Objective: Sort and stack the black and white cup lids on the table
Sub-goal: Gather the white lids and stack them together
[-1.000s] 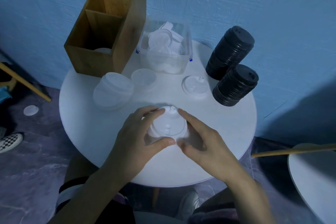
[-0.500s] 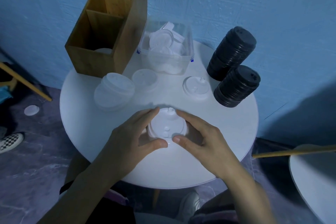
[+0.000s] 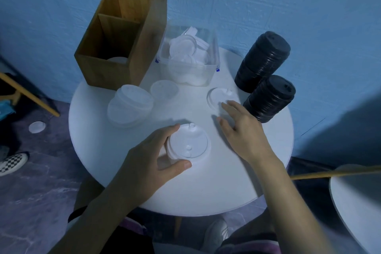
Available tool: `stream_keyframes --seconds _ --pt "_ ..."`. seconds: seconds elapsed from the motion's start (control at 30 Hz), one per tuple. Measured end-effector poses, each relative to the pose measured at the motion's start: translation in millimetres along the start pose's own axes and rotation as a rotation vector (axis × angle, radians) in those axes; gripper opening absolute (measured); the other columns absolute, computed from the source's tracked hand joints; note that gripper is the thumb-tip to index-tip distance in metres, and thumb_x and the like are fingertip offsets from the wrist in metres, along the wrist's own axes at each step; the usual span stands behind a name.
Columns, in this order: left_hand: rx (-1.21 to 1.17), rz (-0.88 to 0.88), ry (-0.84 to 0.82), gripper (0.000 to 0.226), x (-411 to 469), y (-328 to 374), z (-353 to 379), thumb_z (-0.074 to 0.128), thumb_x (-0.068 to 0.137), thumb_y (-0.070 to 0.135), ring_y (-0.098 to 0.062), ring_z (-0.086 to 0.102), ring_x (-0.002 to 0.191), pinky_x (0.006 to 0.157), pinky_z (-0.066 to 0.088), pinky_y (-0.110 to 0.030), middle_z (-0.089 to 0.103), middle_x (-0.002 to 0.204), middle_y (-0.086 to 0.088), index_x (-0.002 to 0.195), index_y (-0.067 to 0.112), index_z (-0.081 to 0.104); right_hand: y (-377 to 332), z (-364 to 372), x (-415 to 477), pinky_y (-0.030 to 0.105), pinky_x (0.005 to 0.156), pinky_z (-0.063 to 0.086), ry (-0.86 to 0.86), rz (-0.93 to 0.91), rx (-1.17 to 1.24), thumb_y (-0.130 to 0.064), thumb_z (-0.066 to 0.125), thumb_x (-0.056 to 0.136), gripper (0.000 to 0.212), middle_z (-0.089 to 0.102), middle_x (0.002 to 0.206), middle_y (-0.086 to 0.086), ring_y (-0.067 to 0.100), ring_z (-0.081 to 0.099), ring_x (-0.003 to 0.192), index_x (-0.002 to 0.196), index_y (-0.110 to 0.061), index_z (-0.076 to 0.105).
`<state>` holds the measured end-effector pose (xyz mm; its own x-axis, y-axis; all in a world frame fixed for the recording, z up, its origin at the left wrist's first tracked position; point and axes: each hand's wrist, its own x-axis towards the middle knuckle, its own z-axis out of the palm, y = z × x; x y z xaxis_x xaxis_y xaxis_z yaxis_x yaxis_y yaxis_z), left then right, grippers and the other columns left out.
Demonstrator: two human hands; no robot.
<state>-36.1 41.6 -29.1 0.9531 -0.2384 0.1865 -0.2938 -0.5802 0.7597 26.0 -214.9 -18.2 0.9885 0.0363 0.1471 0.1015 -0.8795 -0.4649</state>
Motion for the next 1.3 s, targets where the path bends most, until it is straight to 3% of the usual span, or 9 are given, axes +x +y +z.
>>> stream_keyframes --seconds 0.07,0.2,0.3,0.43,0.57,0.73,0.93,1.1,1.3 --pt "-0.004 0.001 -0.002 0.079 -0.4 0.9 -0.8 0.069 0.068 0.066 0.031 0.04 0.116 0.091 0.028 0.009 0.045 0.125 0.045 0.141 0.039 0.05 -2.0 -0.2 -1.2 0.032 0.107 0.043 -0.011 -0.033 0.042 -0.035 0.055 0.101 0.04 0.048 0.155 -0.008 0.012 0.054 0.132 0.139 -0.025 0.062" --pt "0.008 0.008 0.002 0.08 -0.3 0.9 -1.6 0.07 0.067 0.066 0.03 0.041 0.115 0.091 0.028 0.008 0.047 0.124 0.045 0.14 0.037 0.053 -8.9 1.7 -8.0 0.03 0.088 0.049 -0.01 -0.073 0.232 -0.033 0.064 0.096 0.018 0.056 0.142 -0.021 -0.001 0.056 0.067 0.111 -0.035 0.074" --pt "0.012 0.016 -0.014 0.081 -0.9 0.3 -1.7 0.071 0.067 0.067 0.028 0.042 0.116 0.092 0.029 0.007 0.049 0.124 0.044 0.14 0.035 0.053 -10.0 4.5 -3.1 0.033 0.102 0.047 0.035 -0.046 0.224 -0.04 0.07 0.094 0.029 0.053 0.146 -0.019 -0.01 0.057 0.091 0.122 -0.034 0.069" --pt "0.019 0.017 -0.024 0.078 -1.8 -0.3 -1.5 0.074 0.068 0.066 0.026 0.044 0.116 0.092 0.03 0.007 0.05 0.123 0.044 0.137 0.036 0.052 -19.7 1.8 7.0 0.031 0.111 0.04 -0.08 0.029 0.117 -0.057 0.071 0.088 0.055 0.054 0.148 -0.018 0.006 0.05 0.134 0.137 -0.035 0.06" --pt "0.014 0.016 -0.026 0.08 -1.1 -0.7 -0.6 0.07 0.066 0.07 0.026 0.044 0.115 0.091 0.03 0.007 0.051 0.124 0.041 0.136 0.036 0.052 -24.1 -2.0 10.9 0.027 0.104 0.043 -0.105 0.05 0.1 -0.06 0.073 0.085 0.057 0.056 0.144 -0.02 0.009 0.054 0.13 0.135 -0.036 0.061" --pt "0.038 0.021 -0.036 0.079 3.2 -3.4 0.9 0.074 0.072 0.067 0.022 0.04 0.122 0.095 0.029 0.006 0.05 0.135 0.029 0.141 0.035 0.05 -26.6 2.5 7.8 0.034 0.071 0.04 -0.045 0.113 0.052 -0.065 0.074 0.077 0.057 0.057 0.089 -0.013 0.021 0.054 0.082 0.116 -0.027 0.057" --pt "0.032 -0.003 -0.036 0.076 5.0 -2.2 -0.6 0.063 0.076 0.064 0.023 0.037 0.124 0.094 0.026 0.007 0.045 0.137 0.032 0.147 0.044 0.041 -17.3 -9.0 -8.4 0.031 0.075 0.046 0.142 0.185 0.276 -0.06 0.076 0.079 0.055 0.063 0.071 -0.01 0.007 0.059 0.069 0.126 -0.038 0.06" --pt "0.006 -0.02 -0.029 0.073 6.2 -1.2 -1.2 0.065 0.081 0.065 0.028 0.036 0.122 0.093 0.023 0.01 0.043 0.135 0.041 0.147 0.043 0.042 -20.8 -27.2 -31.0 0.035 0.102 0.051 -0.056 0.062 0.48 -0.066 0.075 0.072 0.062 0.064 0.128 -0.012 0.004 0.062 0.114 0.13 -0.05 0.059" --pt "-0.058 -0.105 -0.091 0.076 8.6 -0.7 -0.1 0.062 0.079 0.061 0.021 0.048 0.112 0.086 0.028 0.008 0.053 0.136 0.031 0.15 0.043 0.039 -34.0 -19.9 -45.0 0.035 0.118 0.036 -0.3 -0.151 0.464 -0.047 0.072 0.078 0.064 0.047 0.146 -0.032 -0.003 0.042 0.141 0.139 -0.048 0.055"
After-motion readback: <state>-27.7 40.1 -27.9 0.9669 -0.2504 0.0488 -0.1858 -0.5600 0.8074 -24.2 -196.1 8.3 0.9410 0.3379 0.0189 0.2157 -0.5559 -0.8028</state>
